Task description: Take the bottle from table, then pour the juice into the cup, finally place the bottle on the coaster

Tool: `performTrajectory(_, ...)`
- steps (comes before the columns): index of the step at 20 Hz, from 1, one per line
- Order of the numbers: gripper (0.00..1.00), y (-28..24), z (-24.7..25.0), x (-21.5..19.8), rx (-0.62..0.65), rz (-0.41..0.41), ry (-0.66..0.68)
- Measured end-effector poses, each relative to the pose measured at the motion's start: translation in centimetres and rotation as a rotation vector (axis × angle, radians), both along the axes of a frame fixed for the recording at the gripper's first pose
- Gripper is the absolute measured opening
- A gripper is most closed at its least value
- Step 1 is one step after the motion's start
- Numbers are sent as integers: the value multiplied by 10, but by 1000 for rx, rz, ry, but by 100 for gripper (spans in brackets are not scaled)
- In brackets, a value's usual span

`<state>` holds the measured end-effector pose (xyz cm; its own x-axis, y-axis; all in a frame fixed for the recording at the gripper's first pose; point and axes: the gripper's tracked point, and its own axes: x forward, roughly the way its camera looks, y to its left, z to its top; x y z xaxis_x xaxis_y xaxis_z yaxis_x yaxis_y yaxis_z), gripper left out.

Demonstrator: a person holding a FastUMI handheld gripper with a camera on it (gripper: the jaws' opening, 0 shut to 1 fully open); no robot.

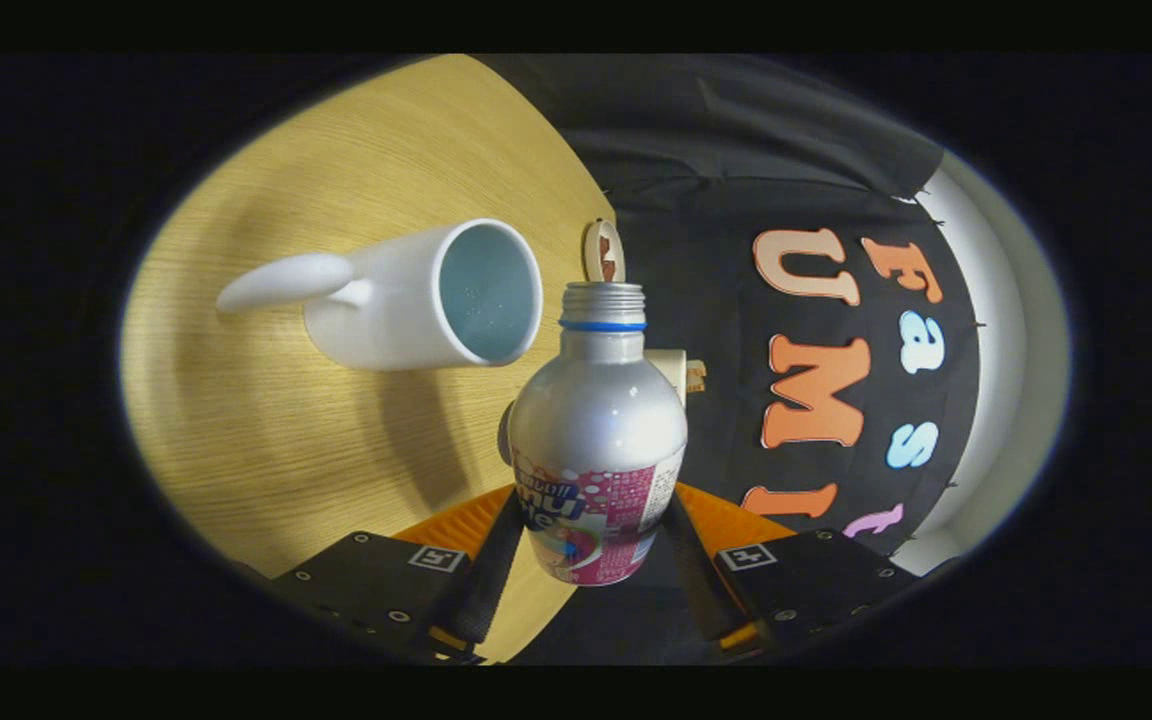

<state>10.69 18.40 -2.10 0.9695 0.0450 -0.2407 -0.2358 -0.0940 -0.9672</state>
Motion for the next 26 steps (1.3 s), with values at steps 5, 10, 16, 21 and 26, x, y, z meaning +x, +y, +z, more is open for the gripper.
performTrajectory(5,77,-8,0,4,-72,-9,4)
performTrajectory(10,77,-7,-4,5,-138,2,28)
performTrajectory(16,77,2,6,6,-243,29,27)
performTrajectory(21,77,6,11,8,-325,52,38)
performTrajectory(26,77,6,14,8,-366,57,51)
